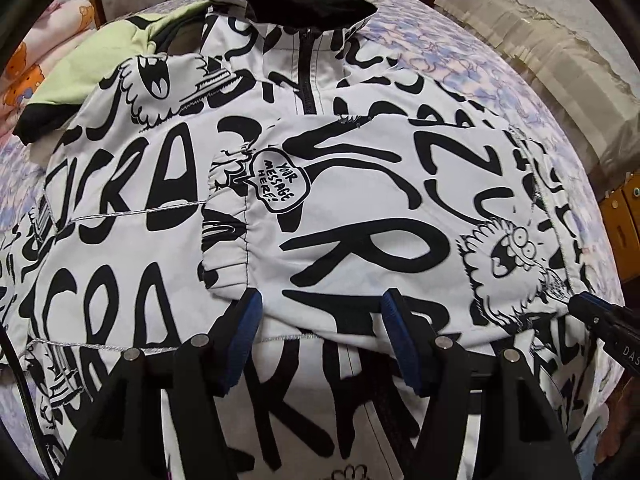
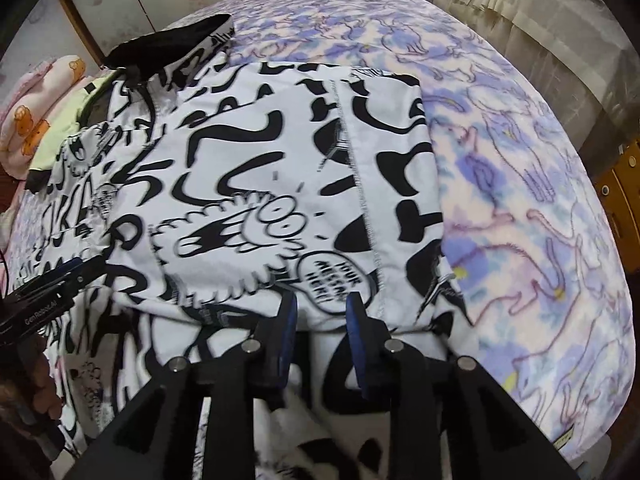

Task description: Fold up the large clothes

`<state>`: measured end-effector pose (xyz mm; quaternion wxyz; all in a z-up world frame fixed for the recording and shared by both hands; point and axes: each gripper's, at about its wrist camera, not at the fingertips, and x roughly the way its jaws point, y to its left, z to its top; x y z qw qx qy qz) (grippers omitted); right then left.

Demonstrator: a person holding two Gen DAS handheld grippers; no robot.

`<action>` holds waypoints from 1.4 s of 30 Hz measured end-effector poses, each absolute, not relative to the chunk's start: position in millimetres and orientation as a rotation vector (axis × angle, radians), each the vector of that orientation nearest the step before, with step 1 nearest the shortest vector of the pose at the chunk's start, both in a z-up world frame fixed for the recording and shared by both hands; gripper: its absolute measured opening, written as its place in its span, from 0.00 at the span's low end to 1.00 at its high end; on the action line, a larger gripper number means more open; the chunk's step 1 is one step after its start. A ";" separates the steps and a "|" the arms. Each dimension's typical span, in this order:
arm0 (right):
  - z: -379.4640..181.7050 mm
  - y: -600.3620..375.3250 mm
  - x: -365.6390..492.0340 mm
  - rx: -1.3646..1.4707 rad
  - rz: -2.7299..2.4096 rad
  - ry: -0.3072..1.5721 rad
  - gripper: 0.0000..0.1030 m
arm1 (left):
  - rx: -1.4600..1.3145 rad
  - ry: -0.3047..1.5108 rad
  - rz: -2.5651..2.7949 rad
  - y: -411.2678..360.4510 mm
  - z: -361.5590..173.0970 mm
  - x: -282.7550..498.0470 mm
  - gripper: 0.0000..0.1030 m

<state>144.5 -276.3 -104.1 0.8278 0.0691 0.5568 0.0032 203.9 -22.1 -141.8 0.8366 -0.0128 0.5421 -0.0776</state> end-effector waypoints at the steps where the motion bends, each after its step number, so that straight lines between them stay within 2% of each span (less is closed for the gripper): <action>1: -101.3 -273.0 142.3 0.143 0.009 1.179 0.24 | -0.028 1.146 -0.175 -21.2 -137.8 200.1 0.59; 15: -78.3 -219.9 100.5 0.128 0.064 1.170 0.24 | 0.034 1.147 -0.268 9.5 -105.6 137.8 0.60; 27: -71.4 -137.6 70.8 0.125 0.129 1.175 0.24 | -0.008 1.165 -0.153 139.9 -86.2 79.9 0.60; 35: -42.8 -55.3 71.8 0.057 0.243 1.128 0.24 | -0.301 1.189 -0.077 257.2 -76.5 57.9 0.61; 42: -30.2 8.1 73.0 -0.001 0.335 1.112 0.24 | -0.624 1.199 0.006 338.0 -103.4 44.0 0.63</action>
